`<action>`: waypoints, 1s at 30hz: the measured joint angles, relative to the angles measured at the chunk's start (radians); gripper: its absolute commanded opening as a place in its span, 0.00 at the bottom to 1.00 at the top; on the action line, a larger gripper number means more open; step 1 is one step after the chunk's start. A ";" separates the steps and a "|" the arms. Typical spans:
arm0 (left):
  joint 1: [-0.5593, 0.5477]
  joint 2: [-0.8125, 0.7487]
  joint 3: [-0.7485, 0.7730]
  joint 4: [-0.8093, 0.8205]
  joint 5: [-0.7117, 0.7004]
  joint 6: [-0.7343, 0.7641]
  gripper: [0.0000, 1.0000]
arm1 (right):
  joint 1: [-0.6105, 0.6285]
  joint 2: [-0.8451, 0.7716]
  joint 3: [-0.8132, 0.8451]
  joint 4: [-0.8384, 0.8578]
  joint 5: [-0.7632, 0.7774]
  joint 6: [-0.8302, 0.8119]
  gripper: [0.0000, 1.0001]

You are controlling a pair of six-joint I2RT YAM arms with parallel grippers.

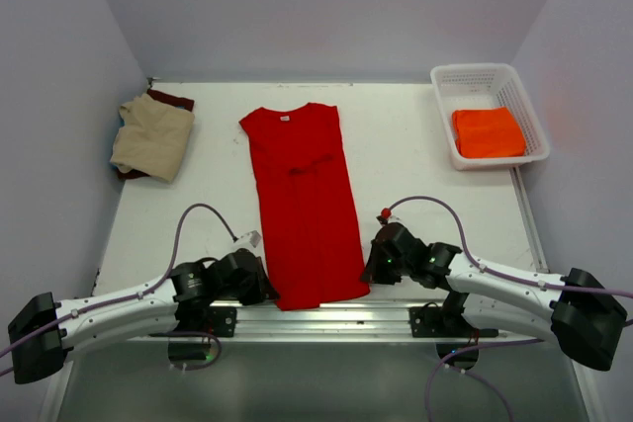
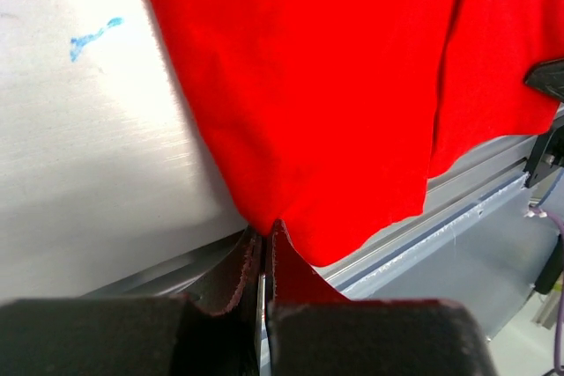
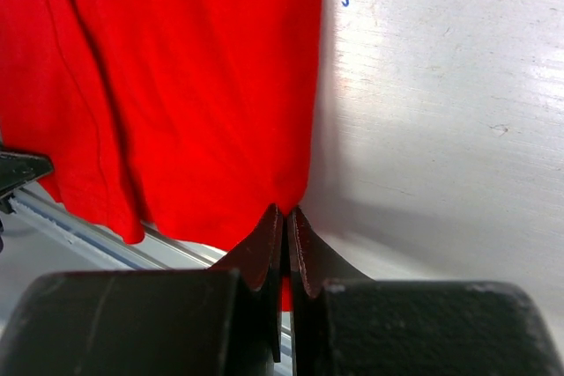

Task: Fold and stack the t-shirts
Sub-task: Grab the bottom of the folded rectangular tshirt with both arms, then fold the folded rectangular tshirt in 1/3 of the way

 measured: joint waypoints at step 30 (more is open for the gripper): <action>-0.004 0.080 0.293 -0.104 -0.443 0.227 0.00 | -0.015 0.131 0.341 -0.045 0.169 -0.252 0.00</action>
